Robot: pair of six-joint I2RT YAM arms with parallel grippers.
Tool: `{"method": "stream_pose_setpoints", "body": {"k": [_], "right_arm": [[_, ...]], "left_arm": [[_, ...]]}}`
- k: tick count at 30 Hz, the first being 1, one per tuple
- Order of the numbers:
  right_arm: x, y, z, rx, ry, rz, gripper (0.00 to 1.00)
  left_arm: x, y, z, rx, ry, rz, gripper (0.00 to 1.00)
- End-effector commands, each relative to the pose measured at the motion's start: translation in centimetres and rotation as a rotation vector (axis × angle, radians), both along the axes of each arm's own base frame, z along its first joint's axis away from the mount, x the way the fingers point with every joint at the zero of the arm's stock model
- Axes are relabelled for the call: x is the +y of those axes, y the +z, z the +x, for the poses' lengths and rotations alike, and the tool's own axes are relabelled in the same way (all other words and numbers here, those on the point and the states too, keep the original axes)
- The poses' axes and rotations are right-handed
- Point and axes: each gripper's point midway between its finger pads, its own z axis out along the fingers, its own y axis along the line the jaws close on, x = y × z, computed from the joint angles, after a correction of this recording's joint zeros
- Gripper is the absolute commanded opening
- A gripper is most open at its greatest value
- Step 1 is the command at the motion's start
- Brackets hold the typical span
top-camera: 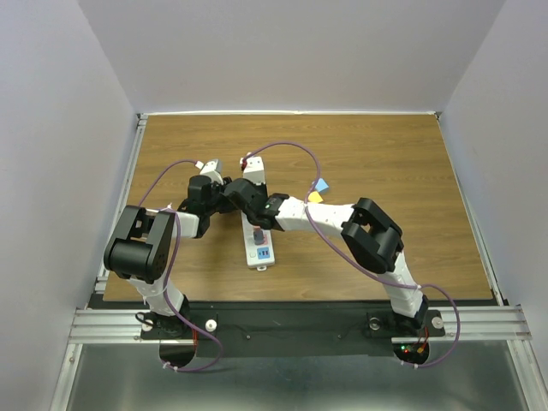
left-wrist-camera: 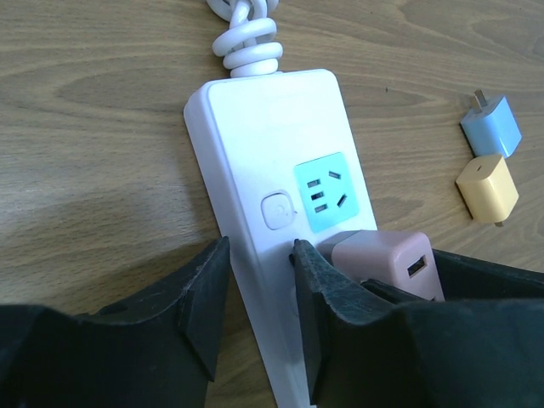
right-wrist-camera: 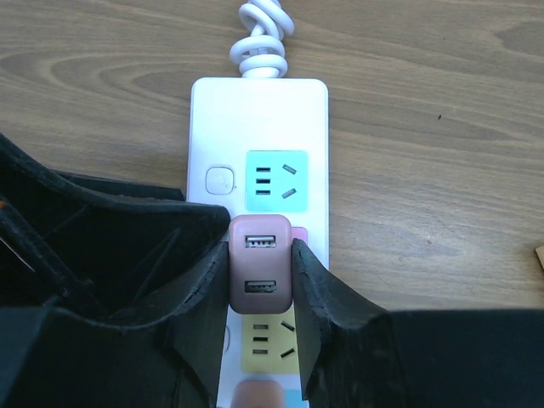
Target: Insert the plug
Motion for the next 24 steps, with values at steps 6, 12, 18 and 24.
{"method": "stream_pose_setpoints", "body": {"k": [6,12,18,24], "right_arm": [[-4.6,-1.8,-3.4,0.185,0.022,-0.162,0.68],[-5.0,7.3,-2.0,0.028,0.008,-0.072,0.85],[-8.9,11.8,-3.3,-0.050,-0.017,-0.023,0.88],[-12.9,8.9,-6.1,0.009,-0.035,-0.039,0.88]], "left_arm": [[0.1,1.6,0.7,-0.052,-0.007,0.007,0.65],[1.6,5.1,0.9,-0.172,0.047,0.042,0.72],[3.6,6.9,0.5,-0.228,0.148,0.077,0.74],[5.8,6.4,2.3,-0.152,0.270,0.164,0.74]]}}
